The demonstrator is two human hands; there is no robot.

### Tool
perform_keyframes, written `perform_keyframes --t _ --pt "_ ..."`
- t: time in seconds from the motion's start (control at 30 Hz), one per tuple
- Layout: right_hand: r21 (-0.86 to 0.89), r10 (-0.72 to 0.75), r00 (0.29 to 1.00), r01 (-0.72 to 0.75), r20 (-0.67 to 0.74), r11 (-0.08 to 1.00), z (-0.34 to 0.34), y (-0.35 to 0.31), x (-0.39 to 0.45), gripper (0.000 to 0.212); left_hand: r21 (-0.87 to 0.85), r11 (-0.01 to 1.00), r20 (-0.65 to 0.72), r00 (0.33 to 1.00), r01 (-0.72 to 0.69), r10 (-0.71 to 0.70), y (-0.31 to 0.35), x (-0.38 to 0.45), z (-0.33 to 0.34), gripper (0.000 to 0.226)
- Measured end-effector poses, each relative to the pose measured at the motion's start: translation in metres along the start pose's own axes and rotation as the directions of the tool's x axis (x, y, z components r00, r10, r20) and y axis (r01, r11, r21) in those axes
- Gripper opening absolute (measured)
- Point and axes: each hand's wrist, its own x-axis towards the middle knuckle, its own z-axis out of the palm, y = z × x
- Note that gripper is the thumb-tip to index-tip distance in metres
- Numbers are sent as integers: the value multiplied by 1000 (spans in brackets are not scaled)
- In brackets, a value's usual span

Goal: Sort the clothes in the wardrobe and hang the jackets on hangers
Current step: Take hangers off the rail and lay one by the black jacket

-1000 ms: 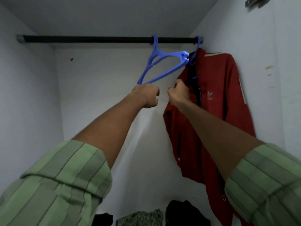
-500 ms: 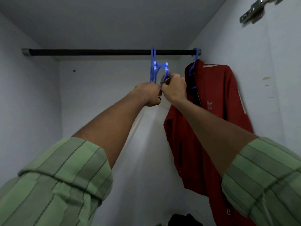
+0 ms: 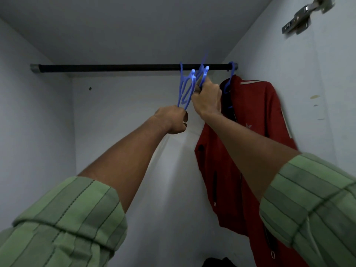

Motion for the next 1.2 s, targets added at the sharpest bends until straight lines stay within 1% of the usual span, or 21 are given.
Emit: perform_keyframes --t 0.07,0.13,0.2,0.27,0.33,0.4,0.47,0.57,0.7,0.73,0.77,0.8,0.87,0.9,0.93,0.97,1.0,1.07,1.17,1.2 --pt "-2 -5 1000 5 -3 1000 0 9 -12 8 -26 1000 9 1000 1 0 3 -4 7 33" --pt "-21 -7 1000 7 5 1000 0 24 -30 14 -53 999 23 1000 0 1 8 -8 18 33" --pt "-81 -31 999 34 32 996 0 41 -51 21 -96 995 50 999 1 4 14 -13 32 32" --pt "-141 -61 995 71 77 987 -2 57 -76 25 -190 982 80 997 15 0 23 -21 48 31" --pt "-161 -79 994 91 81 983 -5 72 -103 24 -292 955 101 995 42 -13 31 -31 62 29" --pt "-173 -101 992 113 73 978 -6 85 -132 18 -347 936 131 991 64 -19 40 -41 78 31" --pt "-136 -65 993 79 101 988 -7 99 -162 15 -388 918 168 986 77 -11 48 -52 96 33" --pt "-105 -6 980 27 200 994 -5 121 -205 25 -493 862 218 976 118 -9 60 -73 130 31" --pt "-99 -10 957 40 288 994 -6 135 -261 39 -632 740 326 945 230 -16 84 -113 179 27" --pt "-88 -17 955 45 296 995 -8 136 -276 40 -674 685 366 931 277 -16 92 -124 192 29" --pt "-58 -19 958 37 288 998 -11 135 -290 38 -720 607 408 913 337 -23 101 -136 203 31" --pt "-23 -2 963 8 269 1000 -14 135 -307 32 -771 494 442 896 402 -38 110 -147 215 35" --pt "33 62 970 -71 236 997 -21 135 -342 18 -824 192 529 845 533 -75 129 -172 236 46" --pt "36 116 965 -128 236 991 -25 137 -363 15 -819 42 568 818 573 -87 138 -186 245 49" --pt "29 176 953 -189 246 982 -29 140 -385 14 -802 -81 597 796 591 -102 147 -202 257 49" --pt "19 237 938 -250 254 968 -34 144 -408 14 -768 -182 637 761 613 -122 157 -219 269 47" --pt "10 292 920 -305 262 952 -39 147 -433 15 -718 -276 687 713 639 -138 166 -238 282 44" --pt "-33 370 881 -377 297 925 -51 151 -483 17 -592 -402 792 598 699 -127 184 -281 314 38" --pt "-73 432 822 -438 371 896 -72 158 -544 12 -374 -530 904 427 761 -25 209 -334 359 31" --pt "-87 445 804 -450 395 889 -78 160 -560 12 -316 -564 922 387 763 8 217 -346 372 28"
